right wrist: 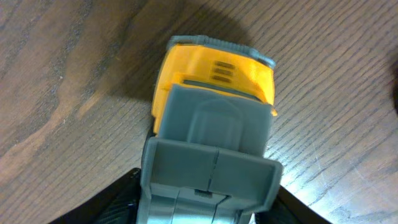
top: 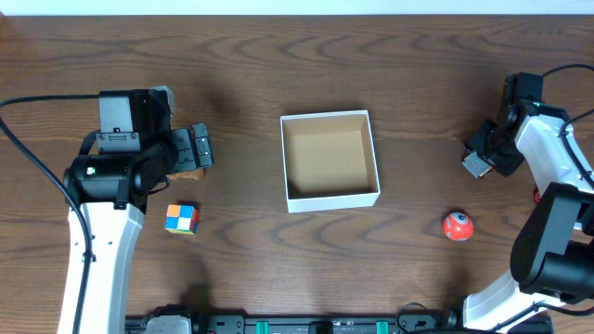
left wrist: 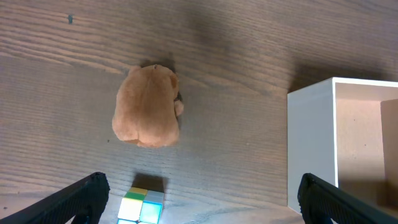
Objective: Pack container
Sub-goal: 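Reach right gripper to the grey-yellow toy truck and grasp it, then carry the grey-yellow truck with right gripper into the white box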
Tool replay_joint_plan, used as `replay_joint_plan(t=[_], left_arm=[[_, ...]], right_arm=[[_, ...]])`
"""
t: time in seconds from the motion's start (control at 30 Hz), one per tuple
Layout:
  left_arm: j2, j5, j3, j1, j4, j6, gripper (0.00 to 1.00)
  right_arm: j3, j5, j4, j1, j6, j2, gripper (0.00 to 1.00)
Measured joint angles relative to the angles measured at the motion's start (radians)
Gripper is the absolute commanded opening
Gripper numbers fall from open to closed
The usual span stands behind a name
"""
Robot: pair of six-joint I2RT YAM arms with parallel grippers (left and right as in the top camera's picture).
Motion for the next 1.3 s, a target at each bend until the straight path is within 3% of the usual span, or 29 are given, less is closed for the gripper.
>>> replay_joint_plan(t=[0.2,0.43,0.7,0.87,1.1,1.3], left_arm=[[0.000,0.000,0.000,0.000,0.000,0.000,0.98],[0.000,0.000,0.000,0.000,0.000,0.000,0.98],[0.000,0.000,0.000,0.000,0.000,0.000,0.98],[0.000,0.000,0.000,0.000,0.004,0.000,0.98],[0.000,0.000,0.000,0.000,0.004,0.000,0.98],[0.000,0.000,0.000,0.000,0.004,0.000,0.98]], right_arm=[[0.000,0.000,0.002,0.000,0.001,0.000,0.39],[0.001,0.000,0.003,0.000,0.001,0.000,0.01],[0.001,0.002,0.004,0.007,-0.012,-0.005,0.01],[0.030,0.005,-0.007,0.084,-0.073,-0.077,0.01],[0.100,-0.011,-0.001,0.348,-0.162,-0.350,0.01],[0.106,-0.027,0.005,0.621,-0.184,-0.420,0.01]])
